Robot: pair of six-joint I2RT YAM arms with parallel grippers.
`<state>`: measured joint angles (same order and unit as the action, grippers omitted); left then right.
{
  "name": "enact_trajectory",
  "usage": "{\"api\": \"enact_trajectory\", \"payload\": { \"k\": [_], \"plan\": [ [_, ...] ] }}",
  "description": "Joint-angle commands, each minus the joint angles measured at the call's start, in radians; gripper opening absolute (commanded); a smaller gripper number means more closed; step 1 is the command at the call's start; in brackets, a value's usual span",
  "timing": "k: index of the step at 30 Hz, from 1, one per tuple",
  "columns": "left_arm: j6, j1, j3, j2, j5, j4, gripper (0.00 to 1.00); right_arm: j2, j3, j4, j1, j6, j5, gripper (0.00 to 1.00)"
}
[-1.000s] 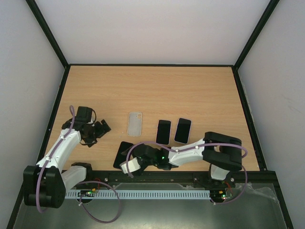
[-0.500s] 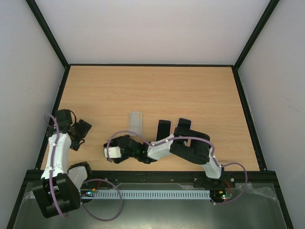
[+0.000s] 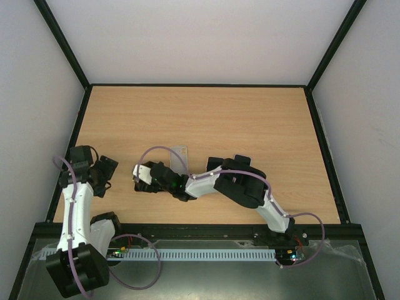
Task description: Put the phone into the phone case
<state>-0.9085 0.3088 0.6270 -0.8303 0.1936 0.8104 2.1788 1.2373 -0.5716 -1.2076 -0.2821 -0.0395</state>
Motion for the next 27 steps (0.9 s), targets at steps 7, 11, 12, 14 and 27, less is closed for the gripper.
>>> {"api": "enact_trajectory", "payload": {
  "k": [7, 11, 12, 14, 27],
  "plan": [
    [-0.041, 0.004, -0.029, 0.036, 0.047, 0.033, 0.95, -0.133, 0.11, 0.507, 0.042, 0.148, -0.296, 0.91],
    [-0.029, 0.003, -0.04, 0.007, 0.03, 0.026, 0.95, -0.103, 0.156, 0.63, 0.041, 0.087, -0.308, 0.98],
    [-0.027, 0.003, -0.045, 0.001, 0.03, 0.022, 0.95, -0.096, 0.166, 0.649, 0.042, 0.075, -0.3, 0.98],
    [-0.024, 0.004, -0.056, -0.006, 0.028, 0.016, 0.95, -0.084, 0.182, 0.67, 0.043, 0.056, -0.278, 0.98],
    [-0.009, 0.004, -0.091, -0.02, -0.005, -0.011, 0.96, 0.032, 0.322, 0.85, 0.072, -0.036, -0.23, 0.99]
  ]
}}
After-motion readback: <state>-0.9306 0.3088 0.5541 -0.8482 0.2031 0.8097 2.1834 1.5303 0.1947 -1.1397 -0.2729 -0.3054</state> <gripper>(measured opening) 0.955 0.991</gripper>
